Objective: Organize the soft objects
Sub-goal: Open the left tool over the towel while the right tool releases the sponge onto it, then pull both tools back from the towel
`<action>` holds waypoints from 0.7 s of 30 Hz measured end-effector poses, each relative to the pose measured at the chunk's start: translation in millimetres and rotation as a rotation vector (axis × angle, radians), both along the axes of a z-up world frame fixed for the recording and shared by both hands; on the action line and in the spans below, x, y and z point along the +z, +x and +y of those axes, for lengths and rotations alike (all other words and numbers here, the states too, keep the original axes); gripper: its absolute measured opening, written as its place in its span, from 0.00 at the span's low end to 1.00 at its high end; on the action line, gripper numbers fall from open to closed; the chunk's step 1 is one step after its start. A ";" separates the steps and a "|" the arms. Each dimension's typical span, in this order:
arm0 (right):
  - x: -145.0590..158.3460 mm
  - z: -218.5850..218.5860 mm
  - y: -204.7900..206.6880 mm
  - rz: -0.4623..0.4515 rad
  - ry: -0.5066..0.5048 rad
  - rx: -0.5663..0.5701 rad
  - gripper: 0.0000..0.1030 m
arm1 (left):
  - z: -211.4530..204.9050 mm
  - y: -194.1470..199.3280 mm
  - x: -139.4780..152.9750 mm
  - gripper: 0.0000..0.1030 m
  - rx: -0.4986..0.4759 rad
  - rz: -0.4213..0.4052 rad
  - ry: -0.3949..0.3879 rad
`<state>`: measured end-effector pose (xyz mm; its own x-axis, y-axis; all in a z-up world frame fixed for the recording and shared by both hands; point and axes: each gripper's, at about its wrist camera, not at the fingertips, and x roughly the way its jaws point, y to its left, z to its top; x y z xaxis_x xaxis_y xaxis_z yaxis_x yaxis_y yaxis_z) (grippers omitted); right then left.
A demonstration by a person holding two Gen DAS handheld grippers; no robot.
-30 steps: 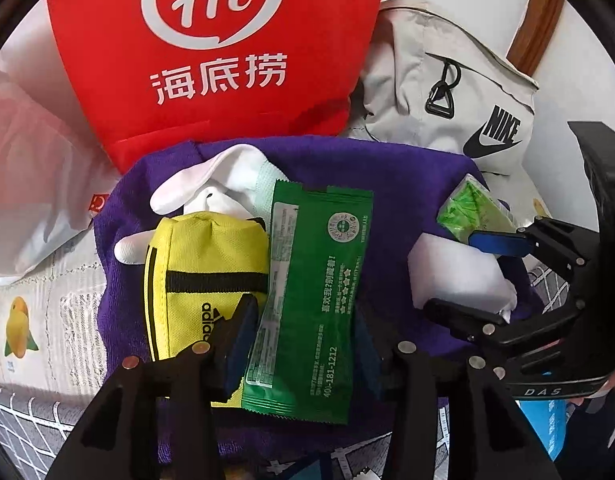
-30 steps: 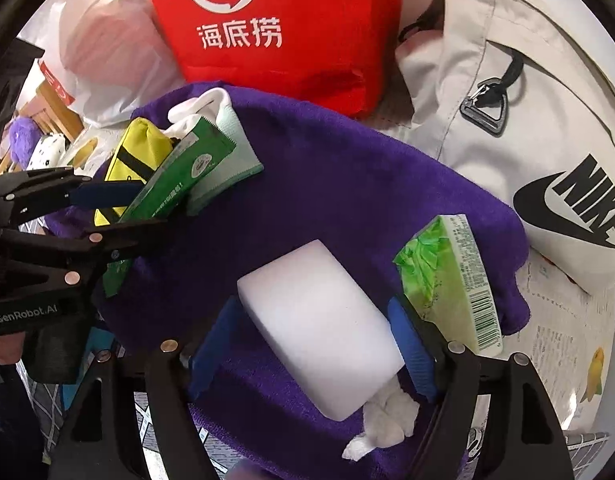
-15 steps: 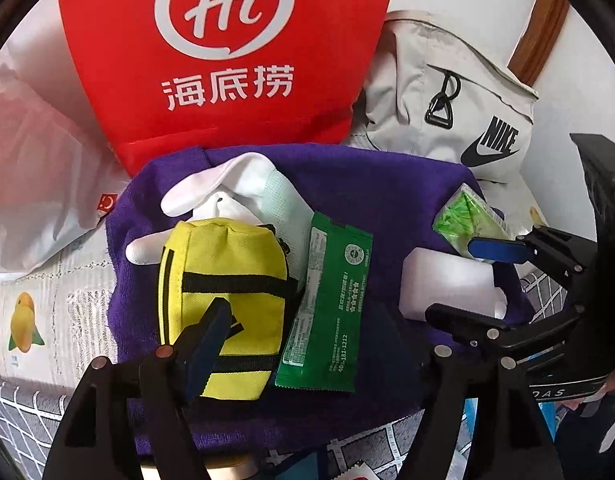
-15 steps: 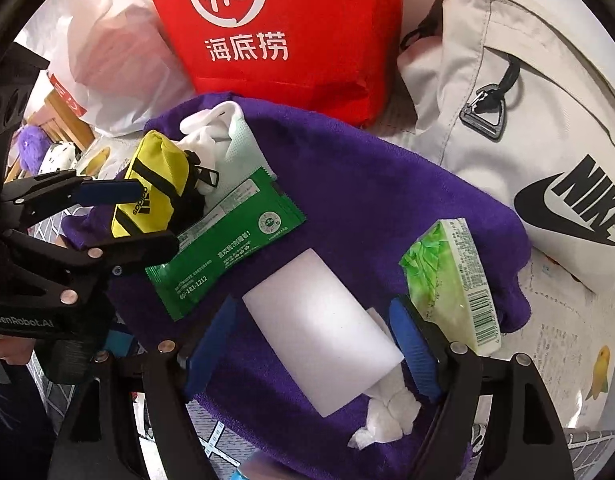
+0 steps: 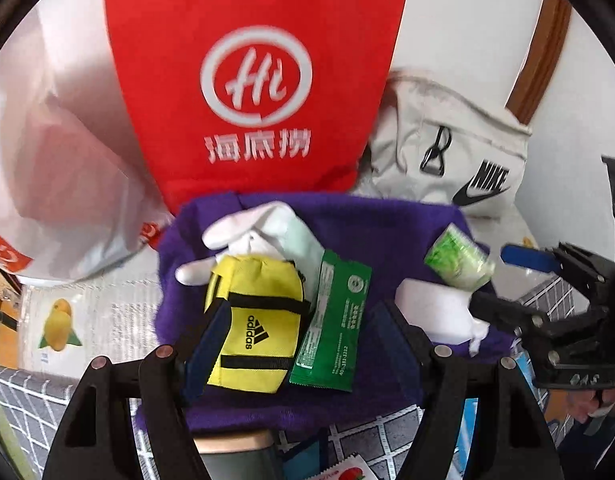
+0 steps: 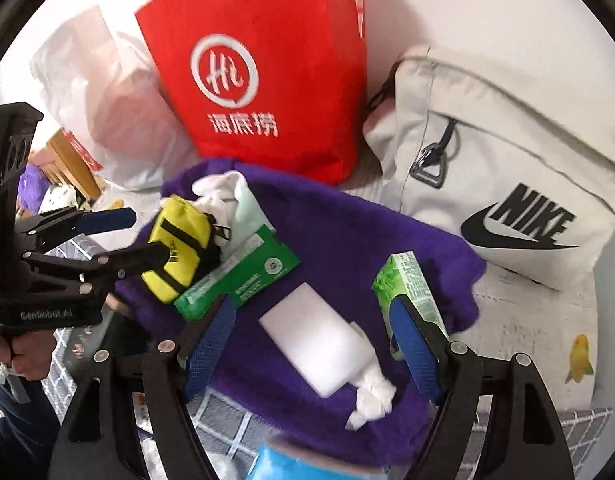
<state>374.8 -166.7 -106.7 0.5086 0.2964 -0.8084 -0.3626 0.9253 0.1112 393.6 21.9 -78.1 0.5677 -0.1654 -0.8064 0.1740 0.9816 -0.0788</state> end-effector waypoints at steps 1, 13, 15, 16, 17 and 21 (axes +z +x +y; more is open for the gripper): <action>4.0 -1.1 -4.7 -0.005 -0.002 0.004 0.77 | -0.6 -3.7 6.0 0.71 -0.001 -0.013 0.004; 20.3 19.2 -128.9 -0.107 0.021 0.093 0.77 | 10.8 -92.9 20.4 0.71 0.019 -0.043 0.133; 15.5 25.7 -148.4 -0.105 0.048 0.103 0.77 | 19.4 -117.9 12.9 0.71 0.030 -0.025 0.141; 13.9 29.4 -153.4 -0.103 0.057 0.113 0.77 | 23.6 -126.3 10.6 0.71 0.039 -0.022 0.145; 9.4 36.1 -161.7 -0.098 0.072 0.128 0.77 | 30.9 -138.5 7.4 0.71 0.062 -0.021 0.144; -11.8 61.7 -176.9 -0.070 0.039 0.169 0.77 | 66.0 -178.8 -5.2 0.71 0.159 -0.015 0.081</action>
<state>197.9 -105.0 -118.6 0.5034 0.4126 -0.7592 -0.5205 0.8461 0.1147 214.8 87.9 -83.3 0.5936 -0.0075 -0.8047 0.0171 0.9998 0.0032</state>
